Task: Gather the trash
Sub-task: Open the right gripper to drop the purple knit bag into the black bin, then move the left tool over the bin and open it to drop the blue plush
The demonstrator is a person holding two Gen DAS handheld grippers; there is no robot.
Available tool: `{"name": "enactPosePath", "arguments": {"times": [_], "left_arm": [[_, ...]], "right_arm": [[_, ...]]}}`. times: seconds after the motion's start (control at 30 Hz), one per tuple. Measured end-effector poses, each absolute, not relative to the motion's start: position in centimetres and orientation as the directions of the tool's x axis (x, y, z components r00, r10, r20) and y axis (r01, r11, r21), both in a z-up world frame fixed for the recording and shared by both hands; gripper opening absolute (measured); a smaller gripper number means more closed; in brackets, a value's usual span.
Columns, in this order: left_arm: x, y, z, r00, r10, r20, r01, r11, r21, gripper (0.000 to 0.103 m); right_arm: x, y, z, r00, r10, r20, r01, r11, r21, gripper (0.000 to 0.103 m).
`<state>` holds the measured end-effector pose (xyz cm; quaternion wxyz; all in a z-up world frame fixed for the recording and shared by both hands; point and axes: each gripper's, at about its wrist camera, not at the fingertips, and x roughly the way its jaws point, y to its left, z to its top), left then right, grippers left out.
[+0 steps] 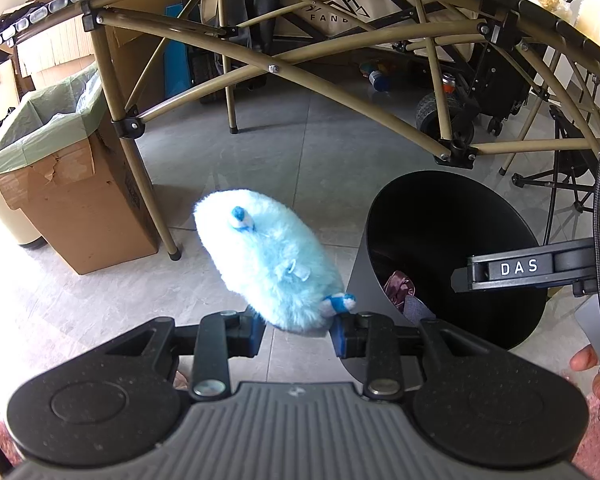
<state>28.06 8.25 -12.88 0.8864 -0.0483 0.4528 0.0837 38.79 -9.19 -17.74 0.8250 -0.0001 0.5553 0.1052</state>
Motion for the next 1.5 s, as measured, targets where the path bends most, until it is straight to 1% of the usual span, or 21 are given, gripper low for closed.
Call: {"name": "enactPosePath", "arguments": {"times": [0.8,1.07,1.5], "left_arm": [[28.3,6.1,-12.1,0.606,0.073,-0.792,-0.126,0.992,-0.006,0.033],[28.6,4.4,-11.7,0.617,0.058,-0.785,-0.092,0.996,0.001,0.033],[29.5,0.6,-11.6,0.623,0.024,-0.782,-0.011,1.0,0.021,0.033]], "right_arm": [[37.7,-11.6,-15.4,0.413,0.203,-0.888,-0.157,0.976,0.15,0.103],[37.3,-13.9,-14.4,0.451,0.202,-0.87,-0.119,0.979,0.165,0.103],[36.8,-19.6,-14.2,0.487,0.172,-0.856,-0.018,0.982,0.187,0.103]]}}
